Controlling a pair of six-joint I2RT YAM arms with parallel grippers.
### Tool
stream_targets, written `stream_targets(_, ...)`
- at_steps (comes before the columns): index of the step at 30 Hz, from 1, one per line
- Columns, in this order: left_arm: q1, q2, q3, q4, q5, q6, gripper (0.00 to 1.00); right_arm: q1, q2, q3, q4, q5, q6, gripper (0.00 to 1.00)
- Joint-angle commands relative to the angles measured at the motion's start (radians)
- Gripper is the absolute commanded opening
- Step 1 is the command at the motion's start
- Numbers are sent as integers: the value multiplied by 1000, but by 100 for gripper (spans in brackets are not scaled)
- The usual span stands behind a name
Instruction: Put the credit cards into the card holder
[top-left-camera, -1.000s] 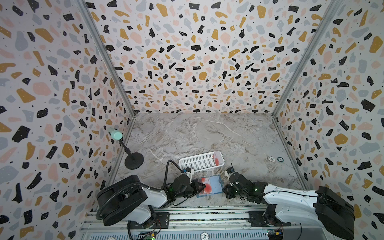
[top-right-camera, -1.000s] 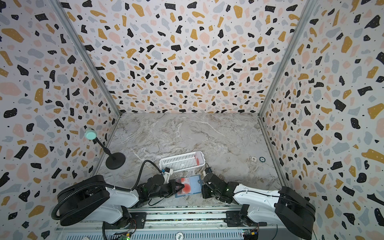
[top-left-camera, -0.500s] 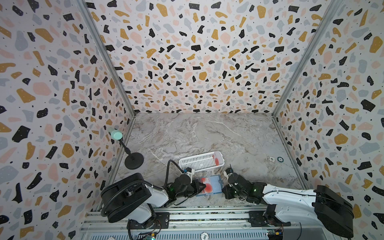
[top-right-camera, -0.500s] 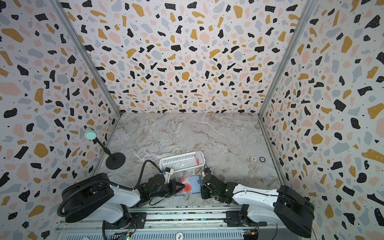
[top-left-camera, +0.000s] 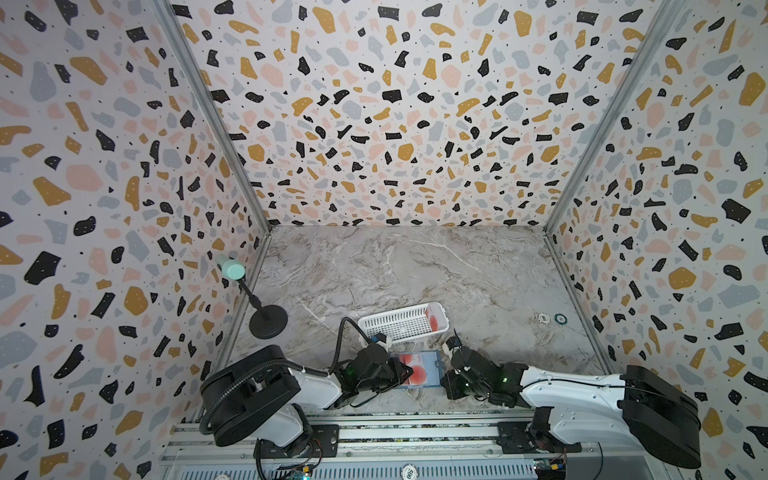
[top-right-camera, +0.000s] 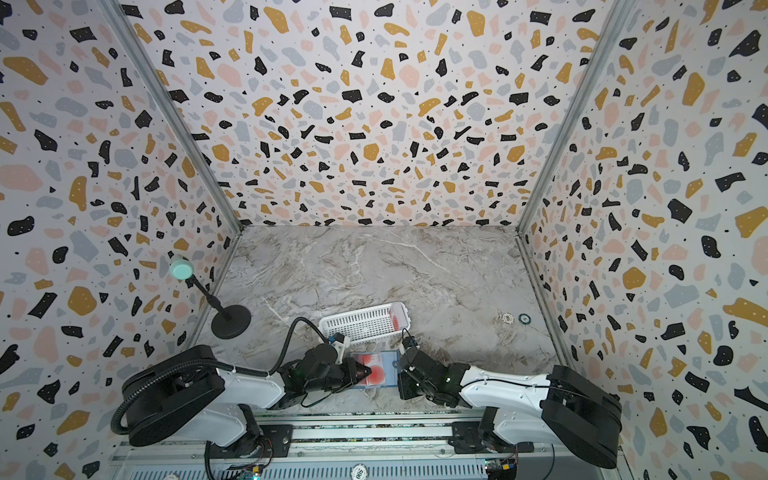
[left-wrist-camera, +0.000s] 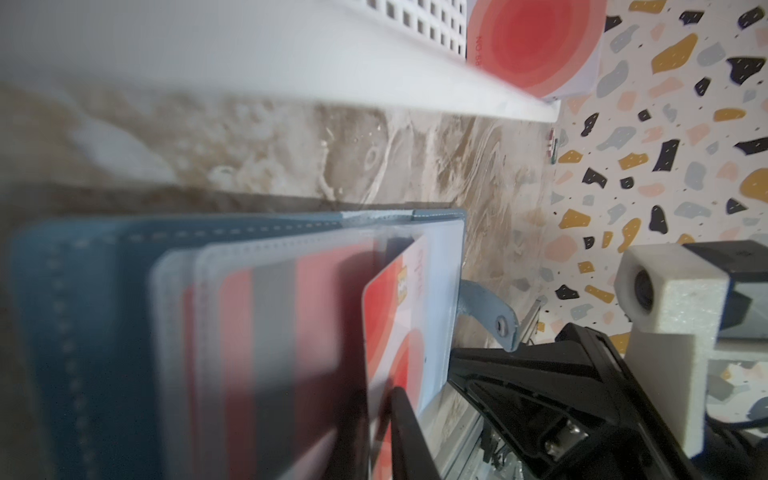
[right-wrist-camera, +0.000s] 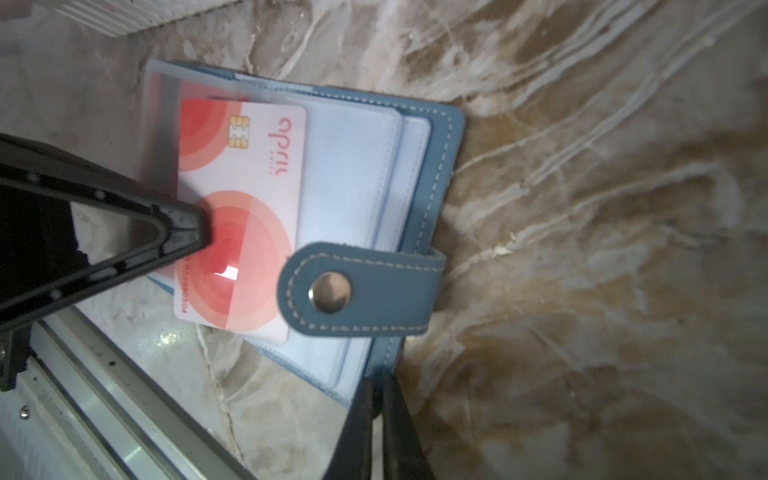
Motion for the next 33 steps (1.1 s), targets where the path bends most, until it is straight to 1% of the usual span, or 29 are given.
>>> stream_targets(1, 4, -29, 38, -207, -44, 71, 21, 7, 12, 21, -44, 15, 1, 8)
stream_targets(4, 9, -53, 67, -314, -79, 102, 25, 8, 12, 24, -45, 14, -1, 8)
stream_targets(7, 10, -69, 91, -399, -104, 126, 27, 8, 16, 28, -50, 15, -3, 8)
stream_targets(10, 10, -72, 121, -475, -134, 152, 31, 7, 18, 35, -52, 19, -5, 8)
stream_targets(14, 10, -75, 146, -525, -156, 172, 32, 8, 18, 38, -55, 21, -6, 8)
stream_targets(17, 10, -69, 153, -527, -156, 177, 32, 7, 21, 39, -57, 22, -7, 8)
stream_targets(27, 10, -20, 164, -439, -108, 172, 32, 9, 28, 39, -52, 22, -8, 7)
stream_targets(33, 10, 7, 191, -428, -103, 185, 32, 10, 29, 39, -50, 22, -9, 7)
